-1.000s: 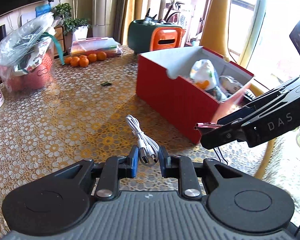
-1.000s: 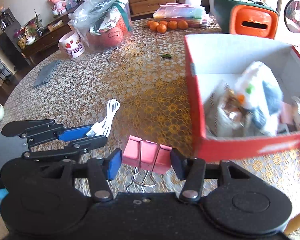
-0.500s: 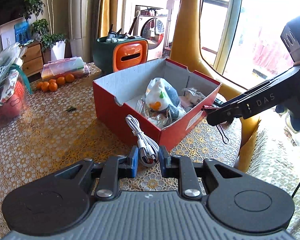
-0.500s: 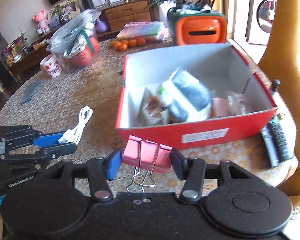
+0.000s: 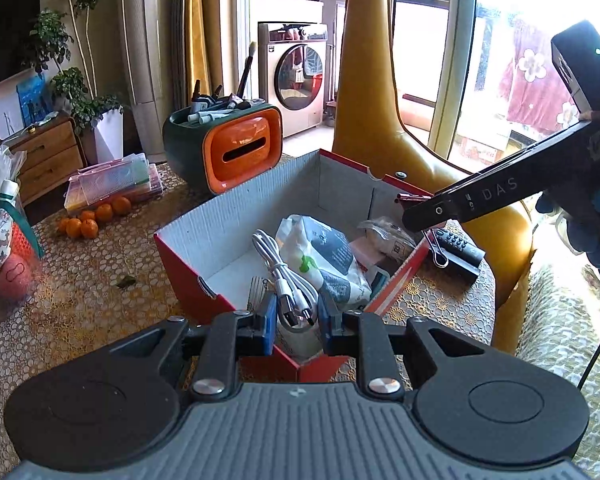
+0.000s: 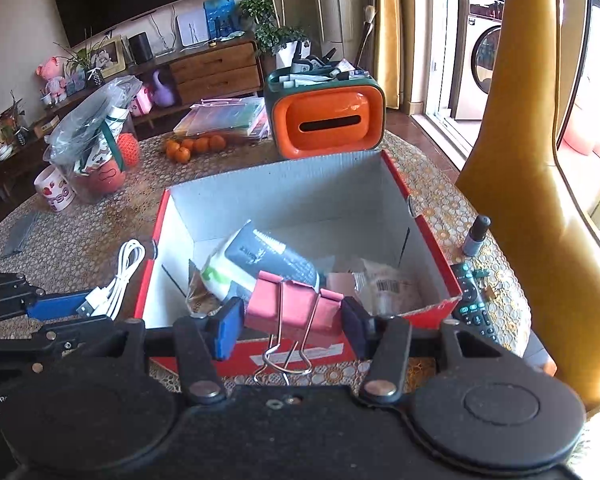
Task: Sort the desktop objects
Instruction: 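Lift and carry the white cable and pink clip over the red shoebox, then open the right tool to drop the clip while the left tool drops the cable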
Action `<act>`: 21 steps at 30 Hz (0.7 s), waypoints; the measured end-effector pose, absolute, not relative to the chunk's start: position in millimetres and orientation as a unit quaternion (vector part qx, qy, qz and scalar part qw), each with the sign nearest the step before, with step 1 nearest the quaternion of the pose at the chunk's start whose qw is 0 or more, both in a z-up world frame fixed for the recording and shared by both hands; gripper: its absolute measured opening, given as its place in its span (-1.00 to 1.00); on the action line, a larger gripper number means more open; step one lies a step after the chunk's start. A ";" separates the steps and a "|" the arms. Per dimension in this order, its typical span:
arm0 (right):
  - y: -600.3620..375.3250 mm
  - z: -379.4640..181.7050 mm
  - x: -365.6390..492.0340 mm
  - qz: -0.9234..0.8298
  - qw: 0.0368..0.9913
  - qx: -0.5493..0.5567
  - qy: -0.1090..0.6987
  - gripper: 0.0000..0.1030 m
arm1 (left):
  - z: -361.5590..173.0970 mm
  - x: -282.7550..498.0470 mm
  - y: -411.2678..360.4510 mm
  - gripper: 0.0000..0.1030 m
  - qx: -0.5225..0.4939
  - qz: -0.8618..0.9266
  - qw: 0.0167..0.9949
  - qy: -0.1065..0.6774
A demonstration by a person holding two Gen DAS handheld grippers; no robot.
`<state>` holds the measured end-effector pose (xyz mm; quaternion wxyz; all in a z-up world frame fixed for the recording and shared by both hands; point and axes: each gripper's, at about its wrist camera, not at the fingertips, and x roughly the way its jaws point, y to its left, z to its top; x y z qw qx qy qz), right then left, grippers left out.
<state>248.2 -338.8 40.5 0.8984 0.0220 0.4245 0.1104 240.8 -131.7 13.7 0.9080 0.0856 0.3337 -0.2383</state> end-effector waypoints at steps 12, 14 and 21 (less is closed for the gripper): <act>-352.3 22.6 290.4 0.098 0.902 0.023 0.419 0.02 | -2.1 314.6 -146.0 -0.64 0.121 -0.197 0.904 0.359; -352.6 16.6 295.8 0.098 0.900 0.021 0.424 0.02 | -8.1 322.6 -143.1 -0.64 0.109 -0.191 0.903 0.370; -347.0 -10.0 307.7 0.099 0.888 0.009 0.450 0.02 | -23.3 323.7 -142.3 -0.64 0.094 -0.196 0.896 0.387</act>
